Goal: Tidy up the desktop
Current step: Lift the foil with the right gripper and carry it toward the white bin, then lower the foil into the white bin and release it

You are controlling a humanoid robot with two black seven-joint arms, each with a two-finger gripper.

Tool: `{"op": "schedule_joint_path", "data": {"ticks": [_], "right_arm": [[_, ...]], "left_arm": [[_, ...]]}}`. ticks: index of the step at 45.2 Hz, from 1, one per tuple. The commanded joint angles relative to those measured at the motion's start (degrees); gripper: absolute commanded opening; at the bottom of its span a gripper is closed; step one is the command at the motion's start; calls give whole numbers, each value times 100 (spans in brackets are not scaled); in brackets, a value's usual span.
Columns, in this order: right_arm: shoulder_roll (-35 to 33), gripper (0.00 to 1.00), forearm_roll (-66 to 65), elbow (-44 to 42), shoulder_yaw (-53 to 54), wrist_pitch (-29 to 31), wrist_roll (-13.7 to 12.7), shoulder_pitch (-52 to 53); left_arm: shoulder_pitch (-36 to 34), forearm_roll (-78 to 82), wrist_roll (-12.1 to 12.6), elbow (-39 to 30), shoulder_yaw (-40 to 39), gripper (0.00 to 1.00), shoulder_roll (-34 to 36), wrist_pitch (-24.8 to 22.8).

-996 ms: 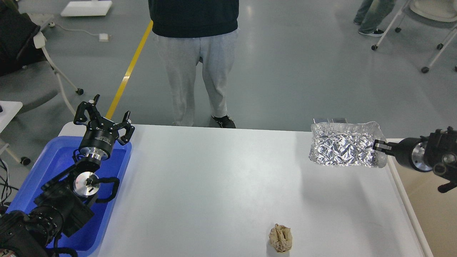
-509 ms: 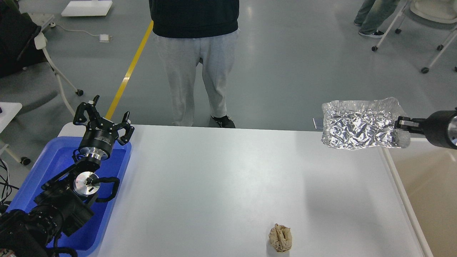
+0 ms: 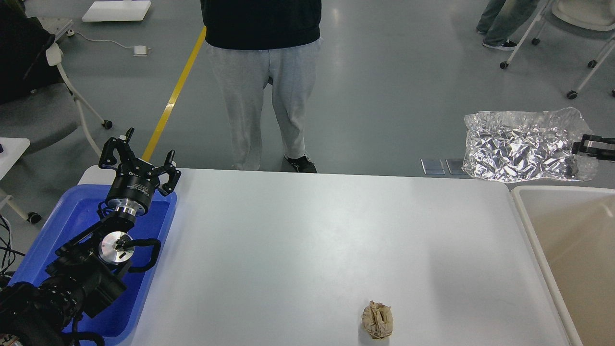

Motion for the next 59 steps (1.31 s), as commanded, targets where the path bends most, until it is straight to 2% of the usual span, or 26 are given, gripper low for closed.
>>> {"op": "schedule_joint_path", "data": {"ticks": [1, 21, 25, 30, 41, 48, 59], "right_arm": [[-175, 0, 410, -183, 7, -86, 20, 13], [-52, 0, 2124, -1194, -11, -1527, 28, -1287], [-8, 0, 2844, -1615, -11, -1545, 90, -1542], [159, 0, 3618, -2318, -2, -1563, 327, -2017], [388, 0, 5139, -3040, -2, -1545, 371, -2667], [616, 0, 5509, -3224, 7, -1563, 591, -3133], [1337, 0, 5860, -4121, 191, -1545, 635, -3828]], "left_arm": [[5, 0, 0, 0, -2, 100, 0, 0], [5, 0, 0, 0, -2, 100, 0, 0], [5, 0, 0, 9, -2, 100, 0, 0], [5, 0, 0, 0, -2, 100, 0, 9], [5, 0, 0, 0, -2, 100, 0, 9], [5, 0, 0, 0, -2, 100, 0, 9], [5, 0, 0, 0, -2, 100, 0, 9]]}}
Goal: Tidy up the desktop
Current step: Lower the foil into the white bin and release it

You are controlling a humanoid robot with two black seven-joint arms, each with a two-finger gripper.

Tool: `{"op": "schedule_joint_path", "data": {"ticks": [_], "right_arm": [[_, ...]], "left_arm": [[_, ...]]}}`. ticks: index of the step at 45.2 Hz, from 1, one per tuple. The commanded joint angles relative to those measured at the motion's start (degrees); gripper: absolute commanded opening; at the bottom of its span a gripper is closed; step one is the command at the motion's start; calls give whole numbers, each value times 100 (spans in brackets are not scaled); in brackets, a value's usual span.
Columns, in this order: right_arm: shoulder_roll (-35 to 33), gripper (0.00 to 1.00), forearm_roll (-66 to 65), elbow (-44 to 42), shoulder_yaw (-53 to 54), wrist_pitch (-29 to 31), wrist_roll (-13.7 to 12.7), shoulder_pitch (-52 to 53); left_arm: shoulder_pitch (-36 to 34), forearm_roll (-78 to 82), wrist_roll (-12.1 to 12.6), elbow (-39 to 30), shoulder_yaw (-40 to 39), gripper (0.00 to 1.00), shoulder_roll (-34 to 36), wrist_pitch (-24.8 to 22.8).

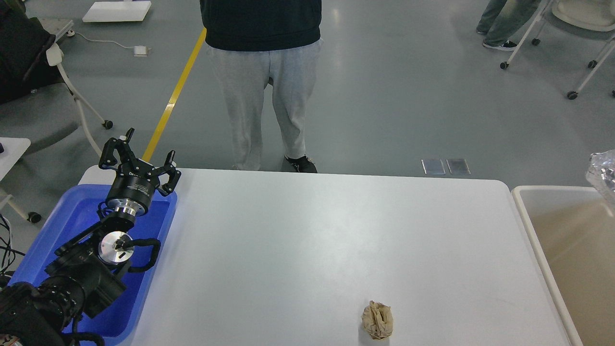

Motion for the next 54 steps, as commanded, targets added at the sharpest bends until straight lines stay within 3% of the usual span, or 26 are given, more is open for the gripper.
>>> {"op": "schedule_joint_path", "data": {"ticks": [1, 8, 28, 49, 50, 54], "right_arm": [[637, 0, 561, -869, 207, 11, 91, -733], [1014, 0, 632, -1203, 567, -7, 91, -1217], [2948, 0, 623, -4024, 1456, 72, 100, -1718], [3177, 0, 623, -4165, 1429, 20, 91, -1595], [3177, 2, 623, -4165, 1420, 11, 91, -1586], [3168, 32, 623, -4165, 1412, 11, 82, -1551]], "left_arm": [[0, 0, 0, -3, 0, 100, 0, 0], [0, 0, 0, -3, 0, 100, 0, 0], [0, 0, 0, 6, 0, 100, 0, 0], [0, 0, 0, -3, 0, 100, 0, 0], [0, 0, 0, -3, 0, 100, 0, 0], [0, 0, 0, -3, 0, 100, 0, 0]]}}
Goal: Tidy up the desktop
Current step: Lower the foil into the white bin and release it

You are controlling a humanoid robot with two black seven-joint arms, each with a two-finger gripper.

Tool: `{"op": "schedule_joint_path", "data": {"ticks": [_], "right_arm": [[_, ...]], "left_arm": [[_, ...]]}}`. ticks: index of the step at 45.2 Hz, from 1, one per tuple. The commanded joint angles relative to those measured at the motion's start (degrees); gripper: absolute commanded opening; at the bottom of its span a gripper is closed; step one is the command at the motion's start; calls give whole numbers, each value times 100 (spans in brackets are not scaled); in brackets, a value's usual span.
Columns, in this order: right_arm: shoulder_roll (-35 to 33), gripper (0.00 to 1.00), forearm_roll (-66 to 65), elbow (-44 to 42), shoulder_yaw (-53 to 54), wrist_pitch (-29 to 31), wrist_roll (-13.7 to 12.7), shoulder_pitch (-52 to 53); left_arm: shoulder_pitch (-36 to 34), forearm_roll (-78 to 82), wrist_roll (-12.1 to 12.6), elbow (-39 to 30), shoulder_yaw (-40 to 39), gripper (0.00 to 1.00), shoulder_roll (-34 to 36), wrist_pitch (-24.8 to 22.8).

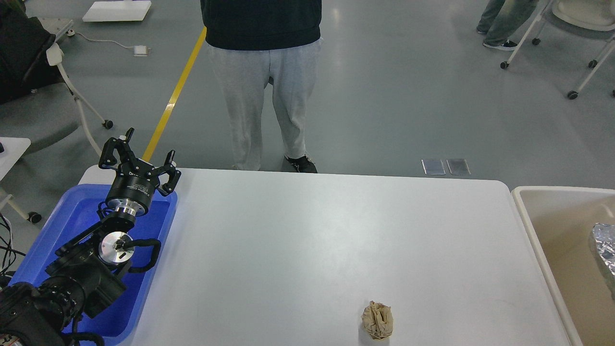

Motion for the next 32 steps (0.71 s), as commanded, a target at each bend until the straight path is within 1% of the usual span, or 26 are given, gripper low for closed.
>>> {"op": "schedule_joint_path", "data": {"ticks": [1, 4, 5, 6, 11, 32], "right_arm": [[59, 43, 1, -102, -35, -6, -16, 94], [33, 86, -7, -146, -61, -32, -16, 164], [33, 97, -7, -198, -62, -32, -16, 181], [50, 100, -7, -259, -53, -32, -16, 182], [112, 100, -7, -576, -70, -32, -16, 190], [103, 100, -25, -752, -123, -76, -16, 726]], "left_arm": [[0, 0, 0, -2, 0, 100, 0, 0], [0, 0, 0, -2, 0, 100, 0, 0], [0, 0, 0, -2, 0, 100, 0, 0], [0, 0, 0, -2, 0, 100, 0, 0], [0, 0, 0, -2, 0, 100, 0, 0], [0, 0, 0, -2, 0, 100, 0, 0]]}}
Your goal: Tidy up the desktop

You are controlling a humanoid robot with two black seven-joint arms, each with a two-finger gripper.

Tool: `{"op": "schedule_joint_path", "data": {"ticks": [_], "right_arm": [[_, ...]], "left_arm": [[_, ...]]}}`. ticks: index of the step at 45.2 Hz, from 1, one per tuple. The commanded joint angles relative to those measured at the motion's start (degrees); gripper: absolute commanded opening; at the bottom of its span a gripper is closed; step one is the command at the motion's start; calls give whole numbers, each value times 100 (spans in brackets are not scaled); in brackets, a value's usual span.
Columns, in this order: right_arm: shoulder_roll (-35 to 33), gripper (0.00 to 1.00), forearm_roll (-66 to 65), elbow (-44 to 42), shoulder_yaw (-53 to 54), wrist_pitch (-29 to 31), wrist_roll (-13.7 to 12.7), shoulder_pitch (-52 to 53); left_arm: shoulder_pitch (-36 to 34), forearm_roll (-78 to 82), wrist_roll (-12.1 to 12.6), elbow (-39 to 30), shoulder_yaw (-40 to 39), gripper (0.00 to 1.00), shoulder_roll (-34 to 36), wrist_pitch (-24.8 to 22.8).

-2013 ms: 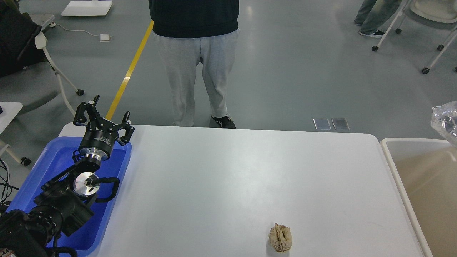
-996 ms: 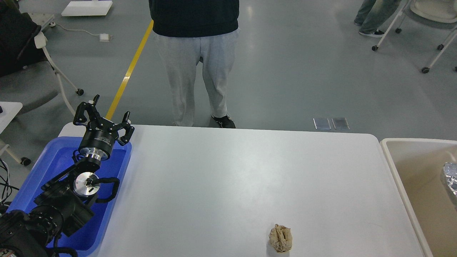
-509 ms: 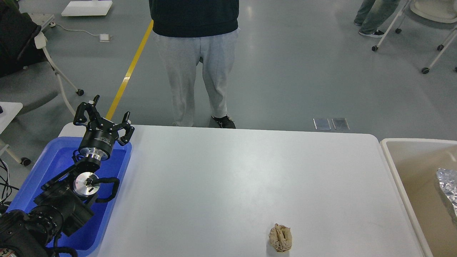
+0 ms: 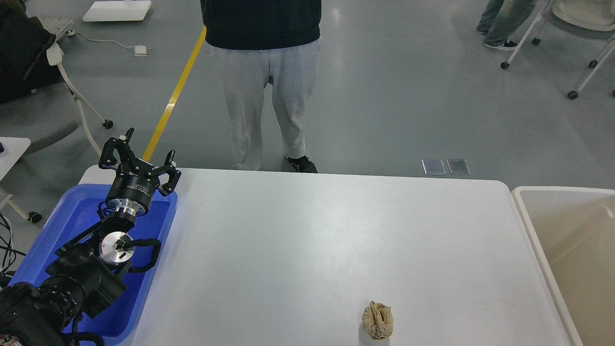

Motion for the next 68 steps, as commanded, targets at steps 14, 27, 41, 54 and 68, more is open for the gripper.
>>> {"op": "schedule_joint_path", "data": {"ticks": [14, 27, 41, 54, 68], "right_arm": [[-112, 100, -39, -93, -218, 143, -6, 498], [-639, 100, 13, 731, 159, 961, 3, 955], [-1756, 100, -4, 4106, 2101, 935, 3, 842], [-1212, 100, -127, 5109, 3929, 829, 556, -160], [528, 100, -1436, 5224, 5547, 794, 1145, -758]], "left_arm": [[-8, 0, 0, 0, 0, 100, 0, 0], [0, 0, 0, 0, 0, 100, 0, 0], [0, 0, 0, 0, 0, 100, 0, 0], [0, 0, 0, 9, 0, 100, 0, 0], [0, 0, 0, 9, 0, 100, 0, 0]]}}
